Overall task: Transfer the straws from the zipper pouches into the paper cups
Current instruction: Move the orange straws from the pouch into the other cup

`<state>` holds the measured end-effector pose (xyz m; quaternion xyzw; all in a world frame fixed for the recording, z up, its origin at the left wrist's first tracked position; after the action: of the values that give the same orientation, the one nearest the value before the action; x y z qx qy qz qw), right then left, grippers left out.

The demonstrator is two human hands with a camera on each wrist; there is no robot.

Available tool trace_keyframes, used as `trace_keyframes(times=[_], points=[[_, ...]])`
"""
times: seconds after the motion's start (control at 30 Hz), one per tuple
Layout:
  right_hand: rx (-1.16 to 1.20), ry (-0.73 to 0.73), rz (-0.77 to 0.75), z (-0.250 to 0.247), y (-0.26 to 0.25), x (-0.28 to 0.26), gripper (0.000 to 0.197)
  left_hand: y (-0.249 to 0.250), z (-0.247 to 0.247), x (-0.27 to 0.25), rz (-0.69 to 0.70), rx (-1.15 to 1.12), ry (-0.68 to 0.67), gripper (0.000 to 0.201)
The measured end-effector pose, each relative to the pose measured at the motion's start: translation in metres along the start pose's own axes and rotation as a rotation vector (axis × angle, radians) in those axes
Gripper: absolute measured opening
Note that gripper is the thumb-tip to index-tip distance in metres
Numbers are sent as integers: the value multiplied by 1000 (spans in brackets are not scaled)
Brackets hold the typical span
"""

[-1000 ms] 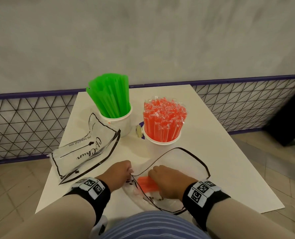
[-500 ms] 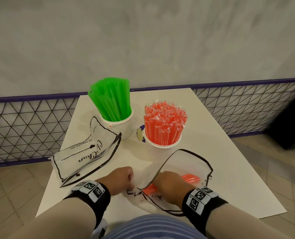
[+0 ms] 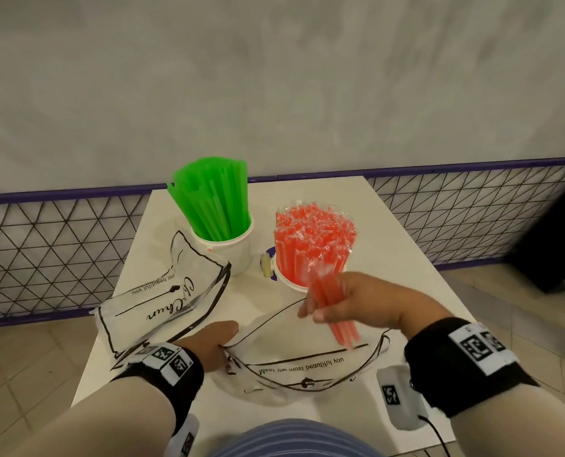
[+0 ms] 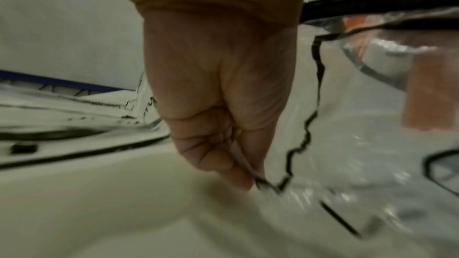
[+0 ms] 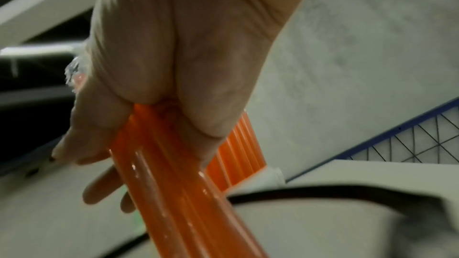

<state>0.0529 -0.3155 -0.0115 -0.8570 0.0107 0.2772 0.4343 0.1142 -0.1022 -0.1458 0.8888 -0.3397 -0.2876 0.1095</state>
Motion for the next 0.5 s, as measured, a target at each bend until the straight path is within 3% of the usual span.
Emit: trace_keyframes(times=[0.1, 0.17, 0.23, 0.37, 0.43, 0.5], points=[[227, 161, -124, -37, -26, -21, 12, -12, -21, 5, -106, -4, -81, 31], [376, 257, -220, -55, -38, -30, 14, -16, -45, 10, -132, -1, -53, 39], [505, 315, -288, -65, -44, -32, 19, -10, -72, 18, -133, -59, 73, 48], [524, 443, -302, -65, -47, -21, 31, 26, -100, 35, -127, -495, 361, 74], [524, 485, -290, -60, -48, -14, 33, 47, -98, 43, -121, -653, 421, 85], [516, 527, -259, -57, -47, -10, 31, 60, -89, 53, -129, -764, 438, 83]])
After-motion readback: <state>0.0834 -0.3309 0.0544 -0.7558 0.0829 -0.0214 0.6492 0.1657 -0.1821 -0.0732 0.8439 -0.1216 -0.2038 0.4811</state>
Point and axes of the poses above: each hand's wrist, its own x-axis towards the middle knuckle, its own z-axis out of the palm, y = z × x, the point moved 7 cm from there along x, towards the middle knuckle, and after that the axes turned 13 degrees about z, right-handed, at the moved point
